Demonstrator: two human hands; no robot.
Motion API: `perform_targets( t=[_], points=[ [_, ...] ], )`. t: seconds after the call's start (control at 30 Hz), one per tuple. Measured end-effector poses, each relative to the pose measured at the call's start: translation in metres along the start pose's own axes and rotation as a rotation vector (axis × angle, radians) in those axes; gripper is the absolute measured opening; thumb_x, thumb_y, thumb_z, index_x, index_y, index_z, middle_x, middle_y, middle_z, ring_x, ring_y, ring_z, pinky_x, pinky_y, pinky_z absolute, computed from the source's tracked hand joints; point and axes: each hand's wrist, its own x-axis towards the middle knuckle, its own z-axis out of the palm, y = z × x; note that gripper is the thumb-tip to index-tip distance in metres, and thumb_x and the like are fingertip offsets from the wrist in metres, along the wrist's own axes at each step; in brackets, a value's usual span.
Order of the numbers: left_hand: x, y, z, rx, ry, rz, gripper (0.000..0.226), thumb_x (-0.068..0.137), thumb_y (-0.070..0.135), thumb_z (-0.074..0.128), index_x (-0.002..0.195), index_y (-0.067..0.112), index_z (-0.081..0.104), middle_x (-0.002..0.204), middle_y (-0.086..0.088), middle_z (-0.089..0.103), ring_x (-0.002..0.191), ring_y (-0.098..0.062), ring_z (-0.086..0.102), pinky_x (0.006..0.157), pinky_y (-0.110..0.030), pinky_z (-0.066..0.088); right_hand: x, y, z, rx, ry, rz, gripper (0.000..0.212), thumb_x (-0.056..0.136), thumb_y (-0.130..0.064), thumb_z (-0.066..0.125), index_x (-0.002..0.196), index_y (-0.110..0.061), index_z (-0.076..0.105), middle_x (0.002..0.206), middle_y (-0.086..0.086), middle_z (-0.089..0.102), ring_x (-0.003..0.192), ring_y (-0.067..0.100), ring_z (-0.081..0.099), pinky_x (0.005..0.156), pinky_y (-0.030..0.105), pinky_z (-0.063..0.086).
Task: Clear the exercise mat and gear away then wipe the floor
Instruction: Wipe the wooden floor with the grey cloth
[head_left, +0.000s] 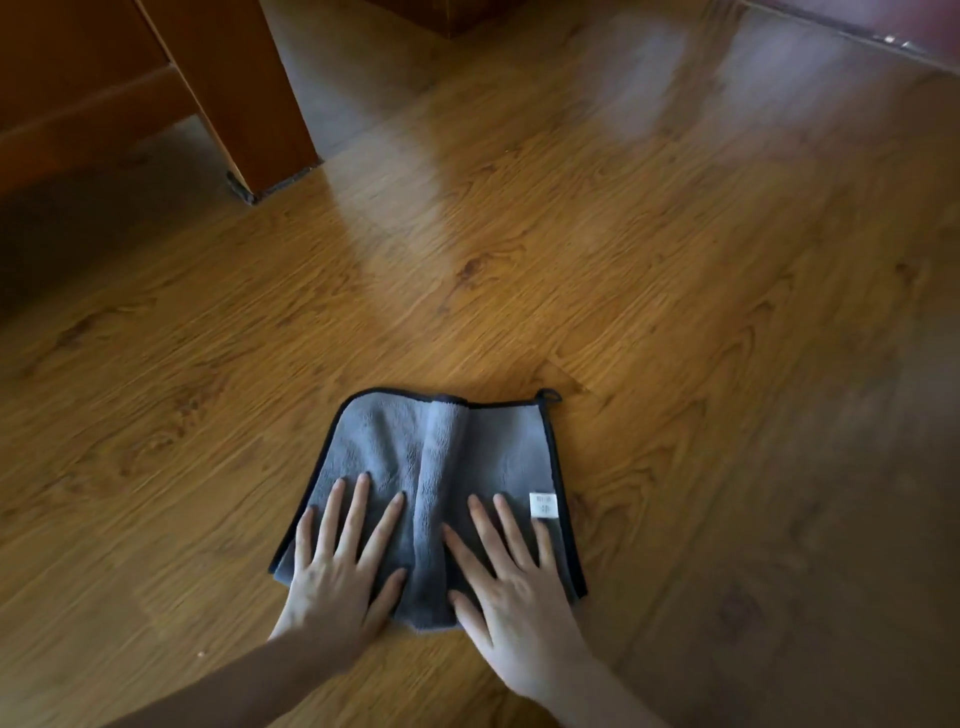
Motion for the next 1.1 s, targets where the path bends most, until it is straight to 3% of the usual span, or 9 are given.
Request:
perform_targets(
  t=[0.27,0.43,0.53,0.57,0.67,0.7,0.83,0.97,1.1],
  points=[
    [0.027,0.039,-0.004,-0.019,-0.017,0.063,0.063,0.095,0.053,0.009,0.145,0.020,0.027,0.148,-0.020,0.032,0.135,-0.039,0.026,0.102,-0.056,0.022,-0.039,0.056,-0.002,0.038,0.056,0.156,0.053,0.089,-0.053,0.038,0.139,-0.036,0.038,0.150,-0.001,0.036,0.138,0.023,0.033,0.105,0.045,0.022],
    [0.080,0.095,-0.007,0.017,-0.046,0.114,0.065,0.095,0.054,0.007,0.145,0.019,0.029,0.147,-0.021,0.033,0.135,-0.040,0.026,0.103,-0.056,0.020,-0.052,0.105,-0.013,0.032,0.104,0.422,0.056,0.096,-0.057,0.013,0.145,-0.035,0.026,0.153,-0.003,0.025,0.141,0.019,0.024,0.109,0.046,0.029],
    [0.111,0.140,-0.009,0.021,-0.041,0.181,0.063,0.093,0.053,0.015,0.145,0.019,0.030,0.146,-0.021,0.035,0.134,-0.042,0.032,0.105,-0.058,0.024,-0.070,0.135,-0.018,0.076,0.170,0.615,0.065,0.093,-0.063,0.009,0.149,-0.030,0.015,0.155,0.000,0.013,0.144,0.018,0.012,0.112,0.042,0.017],
    [0.121,0.157,-0.012,0.030,-0.047,0.207,0.066,0.091,0.054,0.014,0.147,0.021,0.024,0.149,-0.021,0.030,0.136,-0.042,0.028,0.107,-0.060,0.024,-0.078,0.143,-0.018,0.078,0.196,0.666,0.067,0.092,-0.064,0.007,0.149,-0.029,0.012,0.155,0.000,0.009,0.144,0.018,0.008,0.113,0.041,0.012],
    [0.143,0.203,-0.014,0.101,-0.065,0.340,0.069,0.081,0.056,-0.013,0.143,0.027,-0.019,0.156,-0.016,-0.010,0.143,-0.038,-0.008,0.112,-0.057,-0.001,-0.104,0.166,-0.020,0.090,0.246,0.832,0.072,0.085,-0.069,0.002,0.147,-0.031,0.000,0.155,0.000,-0.005,0.144,0.016,-0.008,0.113,0.037,-0.002],
    [0.148,0.218,-0.014,0.095,-0.078,0.381,0.070,0.078,0.056,-0.017,0.141,0.027,-0.024,0.156,-0.014,-0.015,0.142,-0.036,-0.013,0.112,-0.055,-0.005,-0.113,0.172,-0.022,0.102,0.249,0.902,0.072,0.084,-0.069,0.002,0.146,-0.032,-0.005,0.156,0.001,-0.008,0.143,0.015,-0.012,0.113,0.036,-0.005],
    [0.157,0.267,-0.011,0.078,-0.080,0.508,0.074,0.081,0.057,-0.009,0.149,0.026,-0.007,0.157,-0.014,-0.006,0.143,-0.036,-0.006,0.112,-0.055,-0.003,-0.145,0.191,-0.027,0.133,0.228,1.089,0.072,0.085,-0.063,0.010,0.148,-0.030,-0.003,0.158,0.003,-0.006,0.144,0.018,-0.012,0.115,0.038,-0.003],
    [0.150,0.285,-0.005,0.007,-0.030,0.536,0.063,0.090,0.052,0.025,0.143,0.021,0.037,0.147,-0.018,0.035,0.135,-0.039,0.033,0.104,-0.060,0.028,-0.155,0.189,-0.023,0.124,0.204,1.099,0.068,0.081,-0.065,-0.003,0.143,-0.037,-0.009,0.152,-0.002,-0.017,0.140,0.014,-0.020,0.114,0.036,-0.006],
    [0.158,0.276,-0.003,0.001,-0.019,0.588,0.064,0.091,0.055,0.028,0.144,0.021,0.035,0.148,-0.017,0.034,0.136,-0.039,0.031,0.104,-0.060,0.030,-0.148,0.194,-0.024,0.114,0.167,1.057,0.073,0.075,-0.068,-0.014,0.141,-0.038,-0.015,0.149,-0.004,-0.022,0.138,0.013,-0.023,0.112,0.036,-0.010]
  ],
)
